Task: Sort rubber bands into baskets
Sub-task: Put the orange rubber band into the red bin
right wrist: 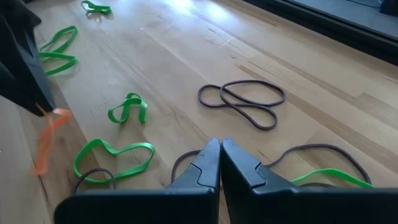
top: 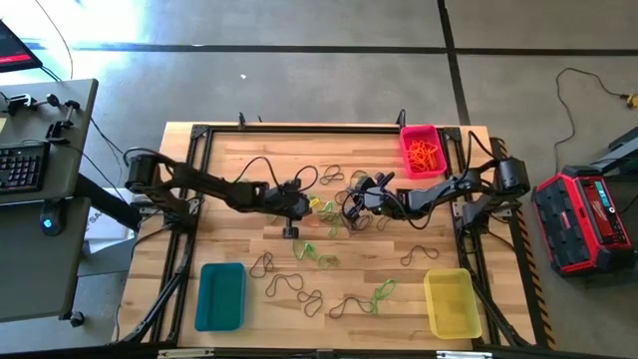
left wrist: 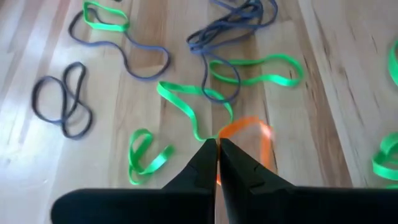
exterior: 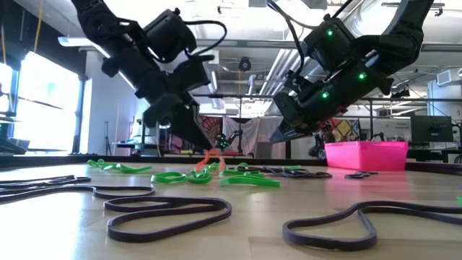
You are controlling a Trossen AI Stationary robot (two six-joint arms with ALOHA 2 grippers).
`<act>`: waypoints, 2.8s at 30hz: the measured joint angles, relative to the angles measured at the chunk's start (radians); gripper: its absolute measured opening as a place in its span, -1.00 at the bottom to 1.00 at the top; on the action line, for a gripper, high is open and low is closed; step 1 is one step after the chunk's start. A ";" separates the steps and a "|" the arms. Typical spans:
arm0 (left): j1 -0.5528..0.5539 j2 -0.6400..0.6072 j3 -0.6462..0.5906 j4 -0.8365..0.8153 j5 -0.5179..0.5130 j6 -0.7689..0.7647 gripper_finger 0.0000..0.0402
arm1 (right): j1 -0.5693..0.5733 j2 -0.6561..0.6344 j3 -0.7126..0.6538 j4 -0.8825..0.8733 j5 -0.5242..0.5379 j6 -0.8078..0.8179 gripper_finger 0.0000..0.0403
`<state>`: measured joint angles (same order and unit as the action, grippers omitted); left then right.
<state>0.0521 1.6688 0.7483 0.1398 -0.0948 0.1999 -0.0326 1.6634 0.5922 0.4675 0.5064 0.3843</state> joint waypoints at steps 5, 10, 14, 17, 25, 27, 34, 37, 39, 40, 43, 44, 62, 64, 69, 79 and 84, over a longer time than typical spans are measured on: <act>0.000 -0.045 0.000 -0.071 0.000 0.004 -1.00 | 0.000 0.000 0.000 0.000 0.000 0.002 -1.00; 0.001 -0.090 0.007 -0.034 0.018 -0.055 -1.00 | 0.002 0.000 0.000 -0.008 -0.004 0.000 -0.99; 0.040 -0.138 0.015 0.060 0.085 -0.118 -1.00 | 0.016 0.000 0.000 -0.005 -0.039 -0.008 -0.86; 0.072 -0.142 0.015 0.124 0.110 -0.137 -1.00 | 0.023 0.000 0.000 0.046 -0.136 -0.019 -0.66; 0.123 -0.129 0.014 0.203 0.108 -0.179 -1.00 | 0.067 -0.001 0.000 0.203 -0.196 -0.033 -0.23; 0.127 -0.129 0.014 0.208 0.106 -0.181 -1.00 | 0.085 -0.003 0.001 0.203 -0.200 -0.045 -0.18; 0.116 -0.118 0.014 0.239 0.051 -0.207 -1.00 | 0.125 -0.003 0.001 0.205 -0.139 -0.093 -0.13; 0.115 -0.110 0.013 0.271 0.050 -0.236 -1.00 | 0.141 -0.009 0.001 0.206 -0.140 -0.171 -0.13; 0.112 -0.110 0.014 0.319 0.049 -0.242 -1.00 | 0.148 -0.017 0.002 0.214 -0.139 -0.182 -0.13; 0.110 -0.111 0.014 0.337 0.048 -0.242 -1.00 | 0.148 -0.022 0.002 0.212 -0.129 -0.182 -0.13; 0.106 -0.110 0.014 0.373 0.049 -0.244 -1.00 | 0.149 -0.023 0.002 0.251 -0.087 -0.188 -0.13; 0.106 -0.110 0.014 0.385 0.049 -0.244 -1.00 | 0.151 -0.023 0.002 0.275 -0.078 -0.205 -0.13; 0.049 -0.028 0.014 0.447 0.022 -0.241 -1.00 | 0.165 -0.023 0.002 0.342 0.071 -0.338 -0.14; 0.048 -0.028 0.014 0.451 0.022 -0.241 -1.00 | 0.181 -0.023 0.002 0.343 0.072 -0.397 -0.14; 0.049 -0.028 0.014 0.442 0.019 -0.241 -1.00 | 0.238 -0.022 0.002 0.352 0.133 -0.516 -0.14; 0.041 -0.028 0.014 0.435 0.057 -0.241 -1.00 | 0.260 -0.022 0.002 0.361 0.288 -0.612 -0.14; 0.017 -0.028 0.014 0.435 0.058 -0.231 -1.00 | 0.220 -0.022 0.002 0.346 0.210 -0.610 -0.19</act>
<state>0.0691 1.6409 0.7624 0.5743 -0.0366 -0.0309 0.1873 1.6417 0.5941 0.8139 0.7162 -0.2260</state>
